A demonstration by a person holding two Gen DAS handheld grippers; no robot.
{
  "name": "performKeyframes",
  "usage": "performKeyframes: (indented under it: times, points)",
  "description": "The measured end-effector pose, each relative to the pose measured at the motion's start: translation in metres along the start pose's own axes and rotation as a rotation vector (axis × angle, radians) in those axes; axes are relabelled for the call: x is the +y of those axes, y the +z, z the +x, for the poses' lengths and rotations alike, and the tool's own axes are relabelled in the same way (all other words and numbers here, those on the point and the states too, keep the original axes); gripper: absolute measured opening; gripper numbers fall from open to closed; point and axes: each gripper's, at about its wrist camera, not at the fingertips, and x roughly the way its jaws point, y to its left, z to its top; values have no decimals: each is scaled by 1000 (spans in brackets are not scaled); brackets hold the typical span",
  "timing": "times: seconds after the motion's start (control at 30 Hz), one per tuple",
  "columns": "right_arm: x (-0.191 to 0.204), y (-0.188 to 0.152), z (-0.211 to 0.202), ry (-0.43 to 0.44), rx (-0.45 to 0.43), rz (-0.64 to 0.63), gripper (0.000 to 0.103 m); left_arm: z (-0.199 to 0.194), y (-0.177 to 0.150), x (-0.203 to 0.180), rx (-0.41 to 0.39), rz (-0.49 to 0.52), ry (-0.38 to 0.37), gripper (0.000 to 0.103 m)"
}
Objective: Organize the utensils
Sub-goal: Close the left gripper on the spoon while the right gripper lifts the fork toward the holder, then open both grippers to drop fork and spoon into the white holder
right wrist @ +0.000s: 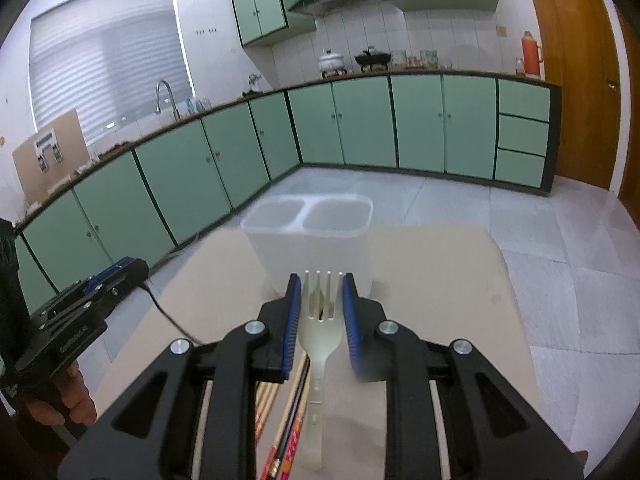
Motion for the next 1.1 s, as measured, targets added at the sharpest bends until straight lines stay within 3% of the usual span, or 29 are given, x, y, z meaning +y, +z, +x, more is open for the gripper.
performKeyframes:
  times: [0.3,0.53,0.83,1.1]
  points:
    - [-10,77,8,26,-195,-12,20,2,73,-3,-149,-2,-36,27]
    - [-20,115,38,14,-278,-6,20,38,115,-10,-207,-4,-51,27]
    - [-27,127,104,-33,-293,-25,20,105,118,-9,-160,-20,-60,27]
    - [-32,107,144,-45,-217,-23,20,140,95,-5,-68,-14,-56,27]
